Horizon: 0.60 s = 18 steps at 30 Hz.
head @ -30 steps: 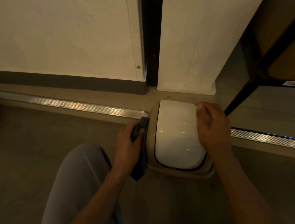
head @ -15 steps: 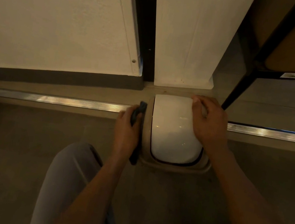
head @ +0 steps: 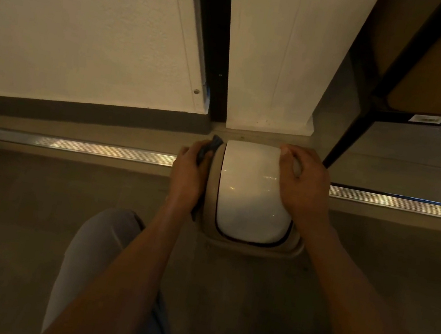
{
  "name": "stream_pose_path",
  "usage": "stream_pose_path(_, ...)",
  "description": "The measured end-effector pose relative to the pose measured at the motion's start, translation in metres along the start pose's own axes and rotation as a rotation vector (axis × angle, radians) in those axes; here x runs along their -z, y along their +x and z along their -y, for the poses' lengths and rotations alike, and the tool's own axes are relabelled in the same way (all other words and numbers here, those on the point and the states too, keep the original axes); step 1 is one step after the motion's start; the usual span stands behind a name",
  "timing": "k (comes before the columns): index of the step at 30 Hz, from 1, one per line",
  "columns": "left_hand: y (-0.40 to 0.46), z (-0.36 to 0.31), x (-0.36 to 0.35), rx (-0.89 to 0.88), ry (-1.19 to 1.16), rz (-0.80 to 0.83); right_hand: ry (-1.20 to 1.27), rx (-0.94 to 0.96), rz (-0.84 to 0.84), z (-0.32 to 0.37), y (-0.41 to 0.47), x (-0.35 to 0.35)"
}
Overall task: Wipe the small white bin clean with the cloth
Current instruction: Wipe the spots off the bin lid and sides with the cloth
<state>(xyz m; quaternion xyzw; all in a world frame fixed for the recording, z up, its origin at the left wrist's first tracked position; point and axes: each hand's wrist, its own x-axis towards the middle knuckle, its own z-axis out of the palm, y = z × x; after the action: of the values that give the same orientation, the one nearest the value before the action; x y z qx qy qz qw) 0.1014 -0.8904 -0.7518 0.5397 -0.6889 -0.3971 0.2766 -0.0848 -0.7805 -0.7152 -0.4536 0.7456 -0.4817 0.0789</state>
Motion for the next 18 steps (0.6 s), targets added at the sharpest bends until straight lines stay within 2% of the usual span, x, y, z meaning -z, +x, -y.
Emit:
stream_pose_path(6, -0.101, 0.020, -0.002, 0.111, -0.041, -0.157, -0.003, 0.009, -0.025, 0.001, 0.000, 0.000)
stream_pose_path(10, -0.084, 0.017, -0.001, 0.123, -0.033, -0.161, -0.027, 0.012, 0.001, 0.005, -0.001, 0.002)
stream_pose_path(14, -0.055, 0.013, -0.002, 0.152, -0.026, -0.151, -0.119, -0.039, 0.101, 0.009, -0.002, 0.005)
stream_pose_path(18, -0.074, 0.007, -0.010, 0.204, -0.112, -0.271, -0.150, -0.072, 0.118, 0.009, -0.001, 0.004)
